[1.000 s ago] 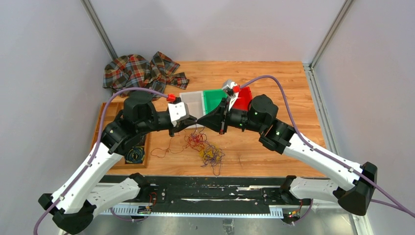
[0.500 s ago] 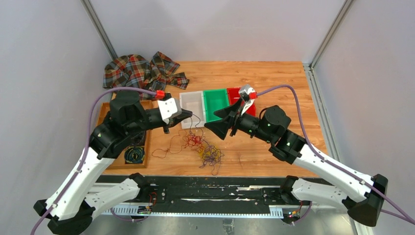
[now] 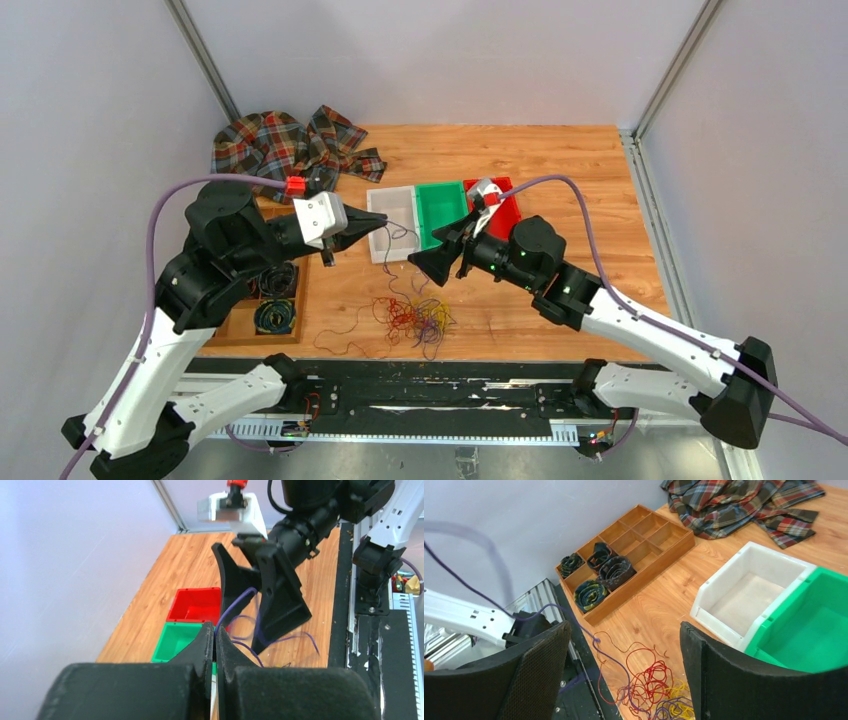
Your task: Untangle the cables
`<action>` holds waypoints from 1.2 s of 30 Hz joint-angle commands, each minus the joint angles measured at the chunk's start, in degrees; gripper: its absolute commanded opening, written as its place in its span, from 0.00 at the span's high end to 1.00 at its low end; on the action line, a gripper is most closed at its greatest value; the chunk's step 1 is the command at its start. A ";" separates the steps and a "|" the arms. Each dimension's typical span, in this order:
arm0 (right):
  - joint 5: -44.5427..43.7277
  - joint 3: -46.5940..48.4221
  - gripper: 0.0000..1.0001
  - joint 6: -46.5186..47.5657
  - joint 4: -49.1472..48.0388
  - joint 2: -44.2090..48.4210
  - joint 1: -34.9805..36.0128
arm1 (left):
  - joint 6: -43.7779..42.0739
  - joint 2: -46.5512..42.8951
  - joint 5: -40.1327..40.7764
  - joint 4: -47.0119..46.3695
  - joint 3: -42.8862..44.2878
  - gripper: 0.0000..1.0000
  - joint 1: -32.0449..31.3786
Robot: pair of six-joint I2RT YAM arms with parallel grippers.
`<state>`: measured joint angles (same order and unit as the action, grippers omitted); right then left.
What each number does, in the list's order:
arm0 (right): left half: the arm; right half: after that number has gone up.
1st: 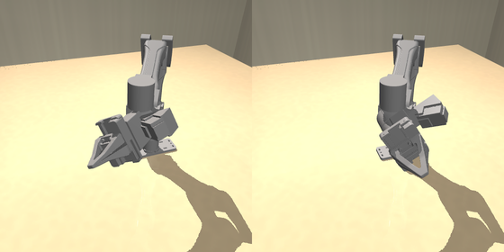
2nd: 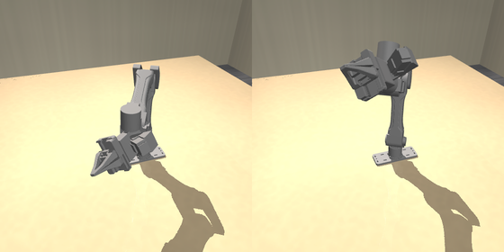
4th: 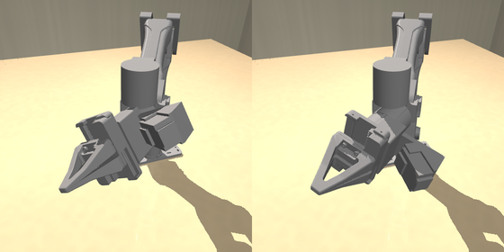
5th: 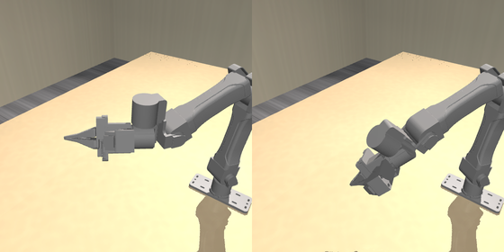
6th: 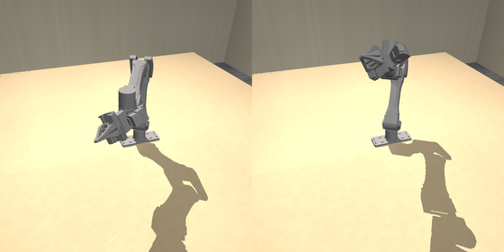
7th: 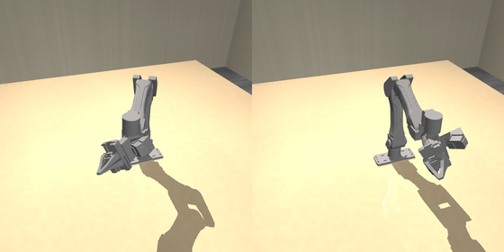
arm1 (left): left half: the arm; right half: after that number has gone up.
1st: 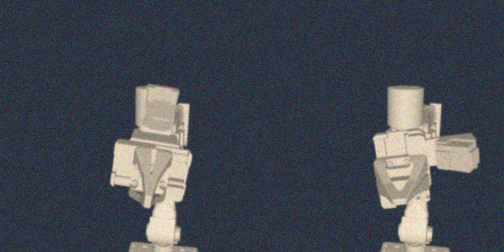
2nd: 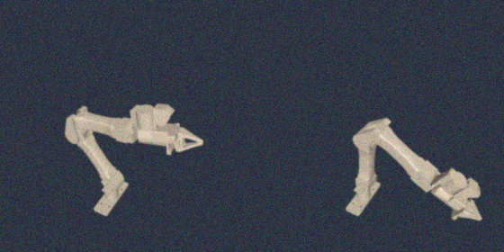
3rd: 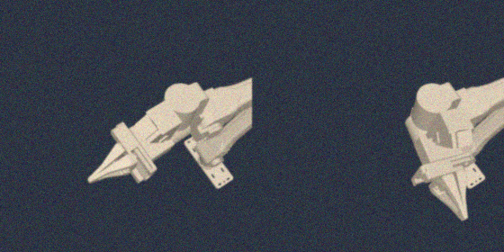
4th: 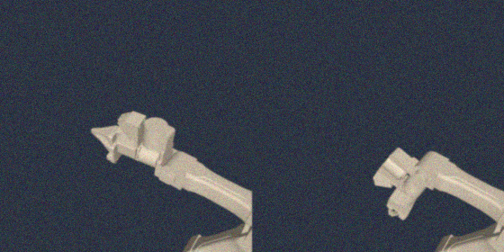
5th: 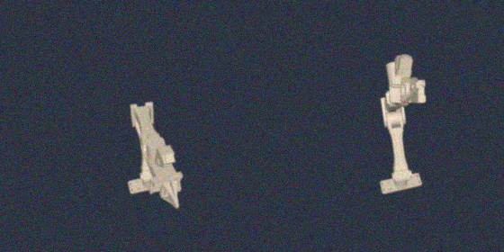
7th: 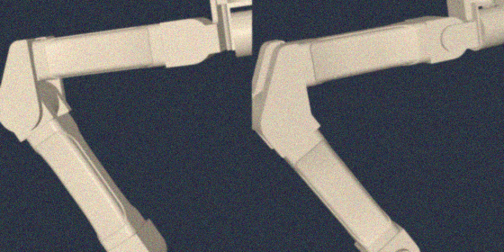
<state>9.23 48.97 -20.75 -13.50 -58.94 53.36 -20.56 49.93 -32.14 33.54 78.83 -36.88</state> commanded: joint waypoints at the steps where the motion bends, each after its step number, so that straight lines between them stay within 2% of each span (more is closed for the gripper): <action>1: 3.30 -0.67 0.20 0.73 -6.17 -2.23 1.31 | 1.83 1.84 -1.26 -1.02 5.07 0.99 -0.30; 9: 4.67 -4.72 0.19 -1.03 -13.27 -4.67 3.42 | 0.30 5.45 0.78 -1.38 13.93 0.99 -0.29; 17: 3.92 -5.89 0.18 -1.65 -17.26 -8.83 5.03 | 1.50 8.00 1.61 -3.85 18.03 1.00 -0.29; 23: 0.46 -7.78 0.27 -2.07 -18.95 -13.77 5.70 | 2.04 9.07 6.38 -10.65 20.86 1.00 -0.29; 31: -5.69 -11.36 0.46 -3.31 -24.13 -19.92 5.70 | 5.76 12.19 9.06 -14.28 29.71 1.00 -0.30; 36: -6.74 -12.38 0.47 -4.07 -24.95 -24.52 5.70 | 6.79 13.02 11.84 -18.34 32.83 1.00 -0.29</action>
<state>5.34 37.95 -23.81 -34.68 -80.86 58.17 -15.59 62.48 -23.35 21.21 108.64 -36.88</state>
